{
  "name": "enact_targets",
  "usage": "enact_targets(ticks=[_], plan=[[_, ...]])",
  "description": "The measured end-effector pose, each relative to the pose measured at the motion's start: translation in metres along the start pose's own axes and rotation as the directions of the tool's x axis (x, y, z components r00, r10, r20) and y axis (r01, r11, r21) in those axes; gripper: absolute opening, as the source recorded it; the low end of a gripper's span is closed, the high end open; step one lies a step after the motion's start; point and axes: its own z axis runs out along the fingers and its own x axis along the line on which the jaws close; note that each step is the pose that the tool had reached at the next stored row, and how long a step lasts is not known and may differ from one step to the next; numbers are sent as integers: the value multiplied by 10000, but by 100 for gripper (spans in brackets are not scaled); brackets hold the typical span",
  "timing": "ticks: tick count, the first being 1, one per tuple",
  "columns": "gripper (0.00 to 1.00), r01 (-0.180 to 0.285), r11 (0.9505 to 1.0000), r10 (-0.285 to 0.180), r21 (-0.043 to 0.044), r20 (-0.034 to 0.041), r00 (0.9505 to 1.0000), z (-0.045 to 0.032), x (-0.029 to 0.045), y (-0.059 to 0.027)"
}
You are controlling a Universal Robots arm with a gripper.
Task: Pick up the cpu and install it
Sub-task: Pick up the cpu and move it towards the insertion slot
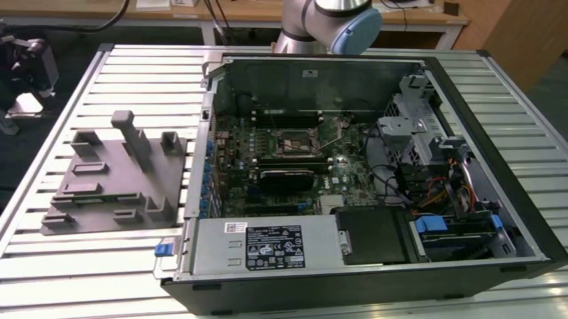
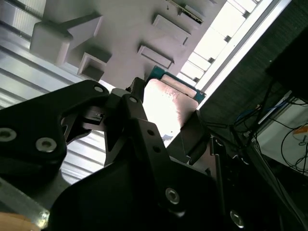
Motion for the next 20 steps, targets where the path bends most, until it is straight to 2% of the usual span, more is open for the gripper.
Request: enact_targets(ticks=[8,17,18,20], plan=[[54,0,10000,0,0,0,10000,-237,1,17],[54,0,10000,0,0,0,10000,-573,2,35],[54,0,10000,0,0,-1,10000,-601,3,36],[54,-1,10000,1,-1,1,10000,-604,-6,37]])
